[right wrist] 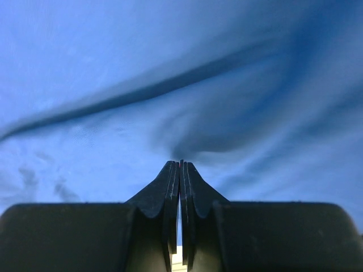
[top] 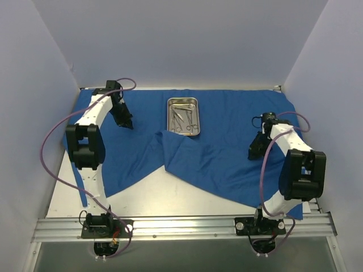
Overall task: Open and lay out the surgical kit
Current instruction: Open the surgical kit at the center of the board.
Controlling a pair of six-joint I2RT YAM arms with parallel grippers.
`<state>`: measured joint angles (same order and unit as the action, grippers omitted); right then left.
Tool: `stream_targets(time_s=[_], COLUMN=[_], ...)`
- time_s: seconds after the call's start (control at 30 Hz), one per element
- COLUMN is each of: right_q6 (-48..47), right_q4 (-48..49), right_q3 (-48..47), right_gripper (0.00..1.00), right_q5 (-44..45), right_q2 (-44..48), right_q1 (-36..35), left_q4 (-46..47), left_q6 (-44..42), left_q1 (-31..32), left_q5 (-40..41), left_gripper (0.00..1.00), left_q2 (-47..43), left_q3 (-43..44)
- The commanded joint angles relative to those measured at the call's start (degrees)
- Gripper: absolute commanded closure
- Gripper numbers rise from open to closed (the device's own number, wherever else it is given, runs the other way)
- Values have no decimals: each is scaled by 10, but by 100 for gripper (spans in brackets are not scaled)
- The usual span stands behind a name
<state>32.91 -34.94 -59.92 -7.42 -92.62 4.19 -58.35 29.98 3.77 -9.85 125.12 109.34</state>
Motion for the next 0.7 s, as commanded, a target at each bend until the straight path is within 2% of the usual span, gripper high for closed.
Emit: stream_targets(time_s=[0.0, 0.1, 0.17, 0.23, 0.3, 0.4, 0.53, 0.6, 0.67], right_q6=[-22, -21, -17, -35, -46, -66, -86, -86, -79], right_q4=[-54, -57, -49, -42, -37, -34, -29, -26, -21], right_q3=[1, 9, 9, 0, -8, -32, -69, -85, -93], right_gripper=[100, 100, 100, 100, 100, 100, 100, 100, 100], right_q5=[18, 10, 14, -9, -17, -20, -39, -56, -62], right_q2=[39, 21, 10, -6, -22, -38, -46, -51, -54], right_q1=[45, 91, 102, 109, 108, 109, 109, 108, 108], left_q4=[11, 1, 6, 24, 47, 85, 161, 186, 166], left_q6=[16, 20, 20, 19, 24, 33, 36, 36, 39], left_q1=[-14, -35, -71, -82, -90, -100, -103, -97, -98], left_q5=[48, 34, 17, 1, -24, -86, -122, -120, -105], left_gripper=[91, 91, 92, 97, 98, 98, 98, 98, 98], left_q2=[-108, -166, -214, -238, -250, -219, -194, -196, -179], left_q3=[-59, -147, -218, -264, -323, -367, -389, -396, -398])
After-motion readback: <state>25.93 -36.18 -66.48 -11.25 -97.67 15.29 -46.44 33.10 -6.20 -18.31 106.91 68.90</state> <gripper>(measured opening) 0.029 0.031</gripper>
